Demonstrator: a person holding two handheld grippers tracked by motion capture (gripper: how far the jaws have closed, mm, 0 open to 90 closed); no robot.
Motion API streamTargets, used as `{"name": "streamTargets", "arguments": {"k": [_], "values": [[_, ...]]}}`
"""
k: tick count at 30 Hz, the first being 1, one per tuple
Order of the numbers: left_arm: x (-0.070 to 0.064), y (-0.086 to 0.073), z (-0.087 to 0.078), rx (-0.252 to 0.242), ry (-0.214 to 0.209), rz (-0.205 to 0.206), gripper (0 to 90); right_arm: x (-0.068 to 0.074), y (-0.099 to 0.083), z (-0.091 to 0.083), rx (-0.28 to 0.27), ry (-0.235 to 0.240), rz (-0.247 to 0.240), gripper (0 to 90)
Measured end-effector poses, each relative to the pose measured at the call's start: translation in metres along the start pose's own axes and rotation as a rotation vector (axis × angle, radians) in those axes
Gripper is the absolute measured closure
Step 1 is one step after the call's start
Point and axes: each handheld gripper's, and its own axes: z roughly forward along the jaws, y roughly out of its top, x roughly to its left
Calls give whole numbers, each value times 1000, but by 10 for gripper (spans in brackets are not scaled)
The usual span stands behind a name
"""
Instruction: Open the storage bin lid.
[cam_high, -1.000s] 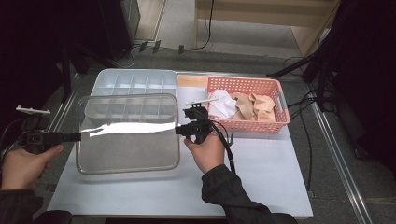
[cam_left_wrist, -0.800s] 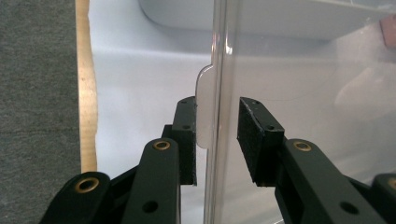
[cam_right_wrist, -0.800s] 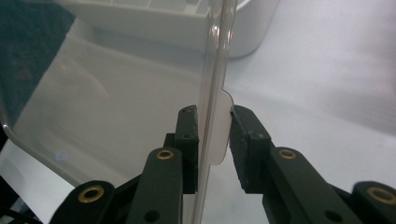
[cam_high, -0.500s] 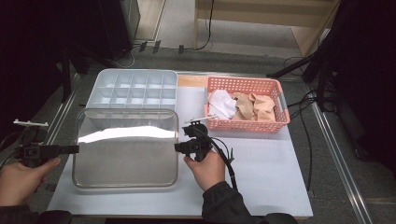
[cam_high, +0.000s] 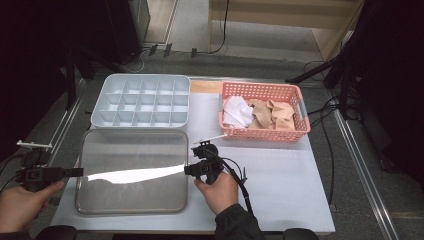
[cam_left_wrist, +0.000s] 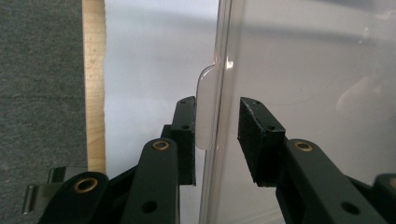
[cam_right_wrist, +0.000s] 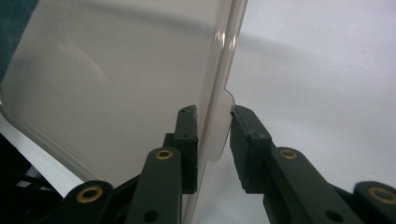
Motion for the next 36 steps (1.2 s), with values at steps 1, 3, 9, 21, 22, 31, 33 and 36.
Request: {"name": "streamTargets", "arguments": {"k": [1, 3, 9, 21, 22, 31, 33, 36], "values": [[0, 0, 0, 0, 0, 0, 696, 0, 0, 0, 0, 0, 0, 746], [1, 0, 2, 1, -3, -3, 696, -1, -2, 2, -2, 7, 3, 745], [6, -2, 11, 32, -11, -19, 695, -3, -2, 6, 20, 1, -3, 729], [16, 6, 36, 109, -23, -68, 675, -9, 1, 26, 79, -26, 22, 691], [17, 6, 37, 110, -24, -70, 673, -10, 1, 28, 85, -28, 28, 689], [27, 12, 42, 120, -15, -95, 667, -8, 3, 41, 116, -21, 33, 671], [27, 13, 42, 118, -10, -95, 666, -7, 4, 41, 116, -20, 36, 669], [26, 16, 43, 115, 5, -86, 658, -7, 6, 46, 118, -22, 28, 654]]}}
